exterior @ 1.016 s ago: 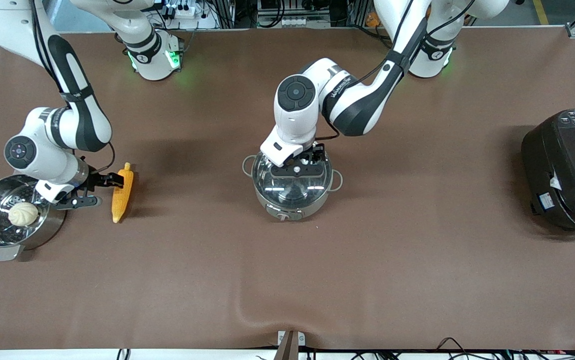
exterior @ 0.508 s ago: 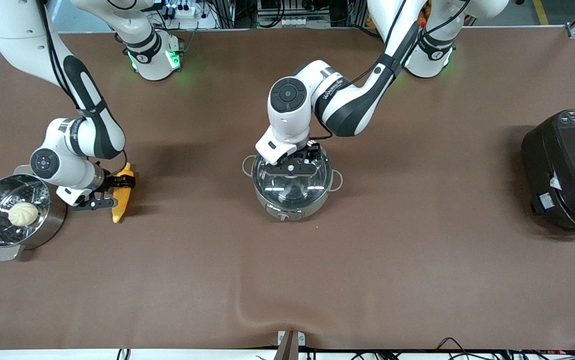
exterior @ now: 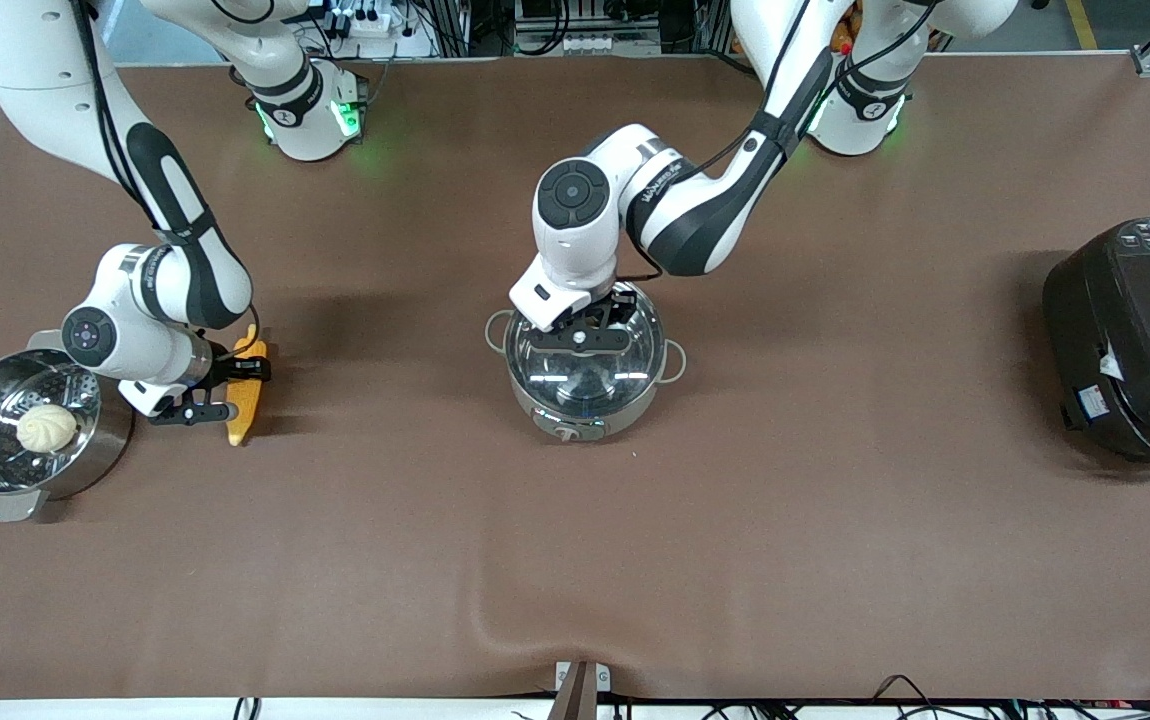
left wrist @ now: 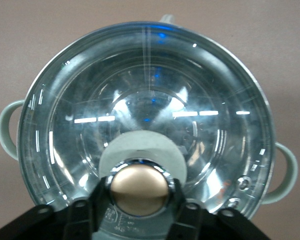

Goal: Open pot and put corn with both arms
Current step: 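Lift the corn with the right gripper while the left gripper lifts the lid, then lower the corn into the pot while the left gripper lowers the lid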

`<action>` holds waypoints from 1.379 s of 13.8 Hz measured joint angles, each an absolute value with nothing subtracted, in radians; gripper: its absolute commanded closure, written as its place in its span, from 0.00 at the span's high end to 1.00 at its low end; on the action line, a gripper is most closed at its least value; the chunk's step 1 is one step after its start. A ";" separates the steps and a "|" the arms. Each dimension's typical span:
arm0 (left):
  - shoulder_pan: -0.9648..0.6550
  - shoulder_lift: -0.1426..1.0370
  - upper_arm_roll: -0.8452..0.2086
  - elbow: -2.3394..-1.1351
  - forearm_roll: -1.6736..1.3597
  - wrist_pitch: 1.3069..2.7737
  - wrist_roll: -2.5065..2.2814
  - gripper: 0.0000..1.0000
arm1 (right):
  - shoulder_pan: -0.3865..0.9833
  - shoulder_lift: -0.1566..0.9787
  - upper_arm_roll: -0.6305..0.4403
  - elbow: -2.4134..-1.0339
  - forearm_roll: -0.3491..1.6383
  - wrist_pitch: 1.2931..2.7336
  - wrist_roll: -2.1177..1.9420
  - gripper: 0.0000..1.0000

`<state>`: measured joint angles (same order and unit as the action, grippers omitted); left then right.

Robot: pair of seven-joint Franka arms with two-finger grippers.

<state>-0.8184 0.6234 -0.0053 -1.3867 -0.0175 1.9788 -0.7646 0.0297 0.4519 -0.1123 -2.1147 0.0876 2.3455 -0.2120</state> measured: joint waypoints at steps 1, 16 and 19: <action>-0.820 0.624 -0.005 -1.387 -0.017 1.979 -0.765 0.00 | 0.030 0.447 -0.112 -2.071 0.097 2.265 -0.212 0.10; -0.654 0.507 0.091 -1.363 -0.017 1.893 -0.759 0.00 | 0.357 0.368 -0.095 -1.665 0.147 1.888 0.007 0.06; -0.461 0.508 0.093 -1.370 -0.017 1.889 -0.695 0.00 | 0.575 0.375 -0.092 -1.613 0.148 1.943 0.323 0.06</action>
